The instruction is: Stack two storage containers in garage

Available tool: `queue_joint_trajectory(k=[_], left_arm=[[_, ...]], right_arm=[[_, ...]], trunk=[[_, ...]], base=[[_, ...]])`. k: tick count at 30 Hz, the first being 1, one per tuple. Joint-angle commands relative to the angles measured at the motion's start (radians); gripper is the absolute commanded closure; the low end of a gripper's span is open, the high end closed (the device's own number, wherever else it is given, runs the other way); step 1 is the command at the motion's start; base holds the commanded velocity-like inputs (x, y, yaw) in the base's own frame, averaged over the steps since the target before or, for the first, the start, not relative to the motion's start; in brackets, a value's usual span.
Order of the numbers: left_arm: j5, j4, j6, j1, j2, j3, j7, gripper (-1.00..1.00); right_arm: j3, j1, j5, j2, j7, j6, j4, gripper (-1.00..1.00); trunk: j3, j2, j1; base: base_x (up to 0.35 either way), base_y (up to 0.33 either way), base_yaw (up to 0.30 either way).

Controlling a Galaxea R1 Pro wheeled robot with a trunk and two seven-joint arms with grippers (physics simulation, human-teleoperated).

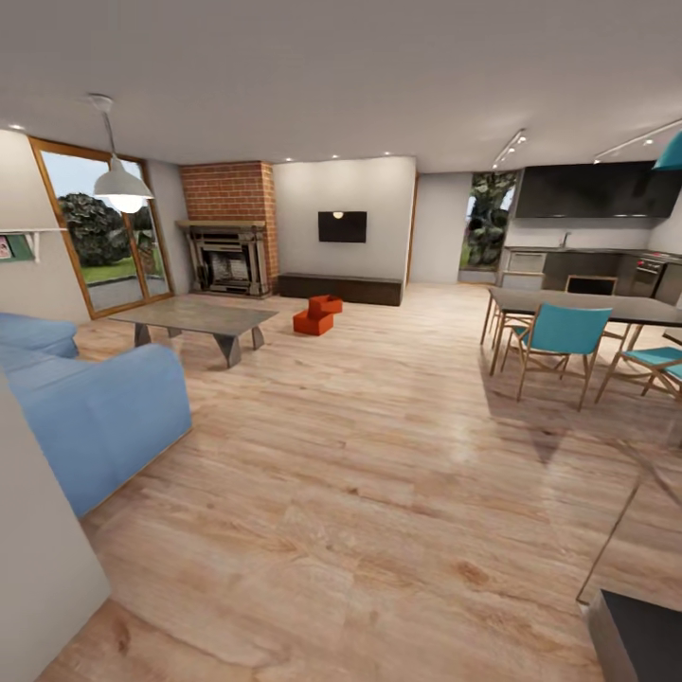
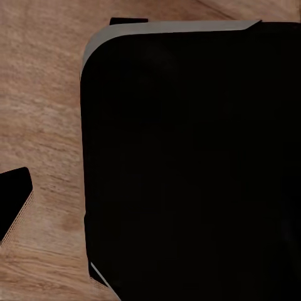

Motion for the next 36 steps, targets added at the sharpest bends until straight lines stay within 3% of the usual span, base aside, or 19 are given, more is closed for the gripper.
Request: queue_joint_trajectory(k=[1, 36], left_arm=[[0.001, 0.001, -0.002, 0.0, 0.0, 0.002, -0.001, -1.0], [0.001, 0.001, -0.001, -0.001, 0.0, 0.002, -0.001, -1.0]], right_arm=[[0.007, -0.001, -0.007, 0.0, -0.001, -0.004, 0.002, -1.0], [0.012, -0.001, -0.005, -0.001, -0.001, -0.005, 0.002, -1.0]], trunk=[[-0.001, 0.0, 0.001], [-0.001, 0.0, 0.001]], base=[[0.322, 0.0, 0.0], [0.322, 0.0, 0.0]])
